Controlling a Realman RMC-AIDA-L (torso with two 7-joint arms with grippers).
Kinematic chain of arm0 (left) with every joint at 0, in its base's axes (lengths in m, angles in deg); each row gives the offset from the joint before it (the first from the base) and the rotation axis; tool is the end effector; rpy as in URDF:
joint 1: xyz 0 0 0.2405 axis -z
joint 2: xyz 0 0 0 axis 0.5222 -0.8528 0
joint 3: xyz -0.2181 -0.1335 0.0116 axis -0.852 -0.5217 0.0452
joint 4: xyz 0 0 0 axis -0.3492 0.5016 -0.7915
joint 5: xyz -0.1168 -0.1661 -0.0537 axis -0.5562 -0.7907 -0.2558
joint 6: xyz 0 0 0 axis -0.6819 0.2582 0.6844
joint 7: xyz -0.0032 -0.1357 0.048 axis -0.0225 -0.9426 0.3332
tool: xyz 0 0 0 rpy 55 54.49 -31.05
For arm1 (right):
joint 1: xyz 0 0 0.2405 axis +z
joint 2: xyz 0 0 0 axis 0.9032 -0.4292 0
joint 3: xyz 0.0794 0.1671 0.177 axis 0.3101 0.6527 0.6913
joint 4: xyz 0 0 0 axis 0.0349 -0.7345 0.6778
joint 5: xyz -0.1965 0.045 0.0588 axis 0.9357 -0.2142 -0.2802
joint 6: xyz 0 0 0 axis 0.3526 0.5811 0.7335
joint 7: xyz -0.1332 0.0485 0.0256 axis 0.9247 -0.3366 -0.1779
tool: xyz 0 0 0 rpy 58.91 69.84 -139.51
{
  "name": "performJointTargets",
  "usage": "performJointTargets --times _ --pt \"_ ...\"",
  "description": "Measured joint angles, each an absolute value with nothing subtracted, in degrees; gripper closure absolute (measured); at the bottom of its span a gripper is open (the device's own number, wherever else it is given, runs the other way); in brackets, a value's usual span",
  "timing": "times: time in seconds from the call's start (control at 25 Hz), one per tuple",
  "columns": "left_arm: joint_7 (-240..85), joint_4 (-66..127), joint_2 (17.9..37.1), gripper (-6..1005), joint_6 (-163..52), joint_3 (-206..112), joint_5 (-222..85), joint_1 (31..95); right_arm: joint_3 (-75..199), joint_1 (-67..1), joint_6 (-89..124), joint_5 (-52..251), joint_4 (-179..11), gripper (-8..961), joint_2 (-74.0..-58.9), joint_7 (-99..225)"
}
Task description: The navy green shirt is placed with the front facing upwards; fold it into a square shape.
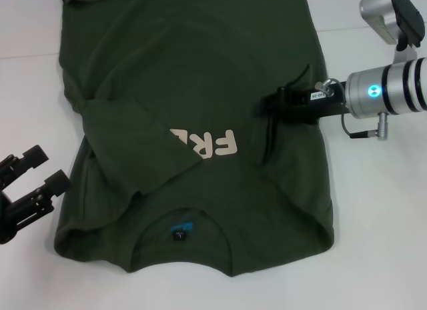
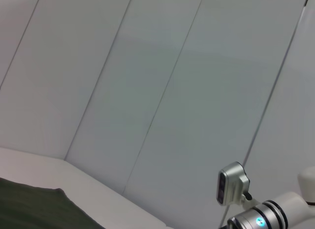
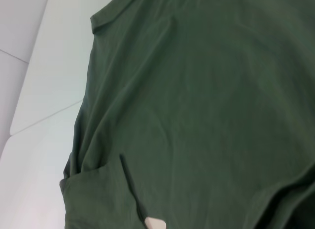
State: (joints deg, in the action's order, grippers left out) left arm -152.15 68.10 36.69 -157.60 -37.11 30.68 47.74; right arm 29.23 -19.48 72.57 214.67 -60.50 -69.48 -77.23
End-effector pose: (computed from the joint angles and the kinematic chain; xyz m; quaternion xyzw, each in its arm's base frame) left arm -0.3034 0.2336 0.0340 -0.8327 -0.2755 -0.4363 0.2009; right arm 0.2566 0.4126 -0.0158 -0.7203 0.6552 0.1620 0.1599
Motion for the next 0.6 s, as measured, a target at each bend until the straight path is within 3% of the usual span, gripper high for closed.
performJointTargets --times 0.32,0.6 --pt "-152.2 68.1 36.77 159 -157.7 -37.1 30.7 47.6 29.3 -20.6 76.9 214.4 -60.3 632 -66.55 -80.2" --pt "-152.2 68.1 36.79 158 -157.7 -37.1 30.7 47.7 29.7 -21.1 75.4 212.1 -60.1 631 -67.16 -79.5"
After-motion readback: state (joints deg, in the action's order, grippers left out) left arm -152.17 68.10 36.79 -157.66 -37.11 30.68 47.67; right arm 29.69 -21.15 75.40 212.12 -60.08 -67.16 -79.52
